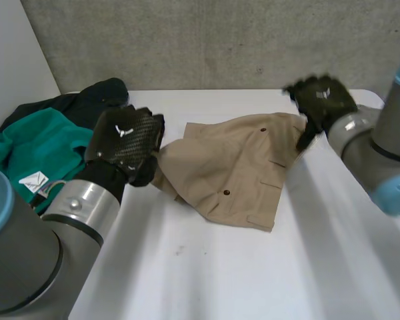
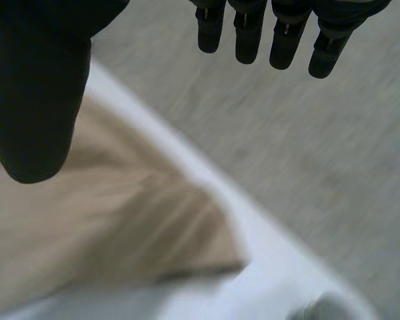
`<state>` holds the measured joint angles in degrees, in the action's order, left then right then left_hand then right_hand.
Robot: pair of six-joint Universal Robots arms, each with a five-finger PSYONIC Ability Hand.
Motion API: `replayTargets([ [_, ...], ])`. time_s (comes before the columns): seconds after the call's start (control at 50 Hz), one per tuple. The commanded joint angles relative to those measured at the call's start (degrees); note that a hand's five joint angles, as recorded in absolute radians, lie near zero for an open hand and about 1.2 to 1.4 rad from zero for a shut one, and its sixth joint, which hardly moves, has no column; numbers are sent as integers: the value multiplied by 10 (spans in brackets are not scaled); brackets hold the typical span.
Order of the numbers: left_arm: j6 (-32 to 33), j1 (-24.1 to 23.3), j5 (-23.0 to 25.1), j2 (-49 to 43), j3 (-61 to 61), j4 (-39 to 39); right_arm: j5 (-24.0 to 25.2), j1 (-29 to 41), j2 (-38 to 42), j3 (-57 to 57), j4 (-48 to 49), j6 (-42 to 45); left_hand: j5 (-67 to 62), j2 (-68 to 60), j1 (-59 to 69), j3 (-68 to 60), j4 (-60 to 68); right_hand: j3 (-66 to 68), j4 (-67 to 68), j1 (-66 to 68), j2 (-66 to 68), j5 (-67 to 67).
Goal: Fold the laundry.
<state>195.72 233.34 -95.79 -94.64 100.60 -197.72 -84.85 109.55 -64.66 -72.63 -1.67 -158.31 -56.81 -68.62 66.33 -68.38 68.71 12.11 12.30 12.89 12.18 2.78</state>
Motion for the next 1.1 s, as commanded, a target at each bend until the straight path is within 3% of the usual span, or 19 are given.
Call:
replayTargets([
  [0.02, -1, 0, 2, 2, -23, -1, 8, 10, -70, -161, -88, -89, -132, -114, 137, -116, 113, 25, 23, 17, 24, 18],
  [0.2, -3, 2, 2, -4, -43, -2, 12, 59, -73, -258, 53, -140, -132, -114, 137, -116, 113, 151, 149, 143, 151, 145],
  [0.44, -3, 4, 2, -7, -47, -5, -44, 110, 58, -215, 116, -119, -132, -114, 137, -116, 113, 247, 245, 239, 246, 240],
  [0.5, -5, 4, 2, -7, -49, -5, -58, 116, 81, -202, 130, -111, -132, -114, 137, -116, 113, 394, 392, 387, 394, 388],
  [0.52, -5, 5, 2, -7, -49, -5, -66, 117, 81, -199, 140, -101, -132, -114, 137, -116, 113, 676, 674, 668, 675, 669],
  [0.58, -6, 9, 1, -6, -51, -5, -80, 112, 74, -200, 162, -87, -132, -114, 137, -116, 113, 679, 677, 671, 678, 672],
  [0.66, -3, 20, -5, 5, -60, -5, -87, 108, 0, -204, 179, -69, -132, -114, 137, -116, 113, 679, 677, 671, 678, 672],
  [0.74, -2, 33, -5, 43, -88, -1, -82, 108, -117, -189, 162, -38, -132, -114, 137, -116, 113, 679, 677, 671, 678, 672],
  [0.82, -2, 49, -5, 86, -127, 1, -58, 99, -218, -94, 84, 26, -132, -114, 137, -116, 113, 679, 677, 671, 678, 672],
  [1.0, -3, 53, -4, 152, -286, 40, -35, 23, -260, 184, -102, 36, -132, -114, 137, -116, 113, 679, 677, 671, 678, 672],
  [1.1, -2, 55, 2, 140, -365, 83, -30, 20, -253, 225, -119, 36, -132, -114, 137, -116, 113, 679, 677, 671, 678, 672],
])
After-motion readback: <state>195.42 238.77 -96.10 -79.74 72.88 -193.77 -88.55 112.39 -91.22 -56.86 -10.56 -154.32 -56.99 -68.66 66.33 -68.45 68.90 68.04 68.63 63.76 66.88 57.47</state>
